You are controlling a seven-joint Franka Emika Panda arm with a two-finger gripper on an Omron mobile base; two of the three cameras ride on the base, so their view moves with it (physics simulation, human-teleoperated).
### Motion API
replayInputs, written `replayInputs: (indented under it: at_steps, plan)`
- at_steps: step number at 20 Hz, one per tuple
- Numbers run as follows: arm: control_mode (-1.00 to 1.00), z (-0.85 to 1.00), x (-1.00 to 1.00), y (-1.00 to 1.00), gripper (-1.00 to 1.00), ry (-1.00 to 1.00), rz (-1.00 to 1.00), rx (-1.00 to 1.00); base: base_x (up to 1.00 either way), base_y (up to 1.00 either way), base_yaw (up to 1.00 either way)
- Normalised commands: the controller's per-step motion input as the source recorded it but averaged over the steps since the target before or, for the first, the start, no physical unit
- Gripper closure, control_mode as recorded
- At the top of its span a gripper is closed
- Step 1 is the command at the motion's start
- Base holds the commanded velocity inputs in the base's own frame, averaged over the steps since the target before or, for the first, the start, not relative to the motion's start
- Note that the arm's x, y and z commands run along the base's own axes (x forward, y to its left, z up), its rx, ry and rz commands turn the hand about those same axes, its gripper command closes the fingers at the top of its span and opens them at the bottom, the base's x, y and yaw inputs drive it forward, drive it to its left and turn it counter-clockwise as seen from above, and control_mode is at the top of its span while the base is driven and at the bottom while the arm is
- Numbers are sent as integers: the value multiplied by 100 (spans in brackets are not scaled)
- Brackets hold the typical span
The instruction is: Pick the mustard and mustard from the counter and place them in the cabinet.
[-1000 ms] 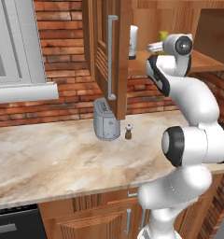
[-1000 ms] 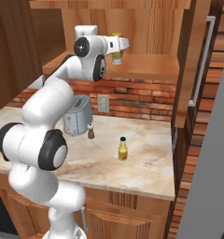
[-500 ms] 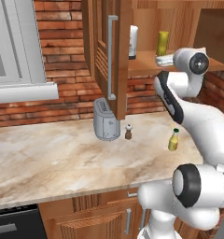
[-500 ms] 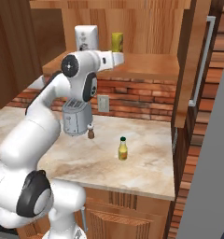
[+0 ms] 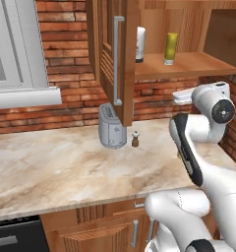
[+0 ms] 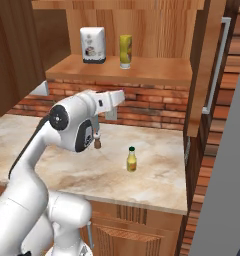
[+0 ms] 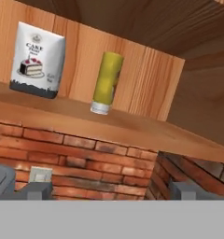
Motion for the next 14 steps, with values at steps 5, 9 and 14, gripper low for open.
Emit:
replayInputs:
  at_steps: [5, 9, 14]
  plan:
    - [-100, -81, -99, 0, -100, 0, 0, -8, 0, 0, 0]
    - [-100, -95, -78, -1, -100, 9, 0, -13, 0, 0, 0]
    - [-100, -96, -49, -4, -100, 18, 0, -19, 0, 0, 0]
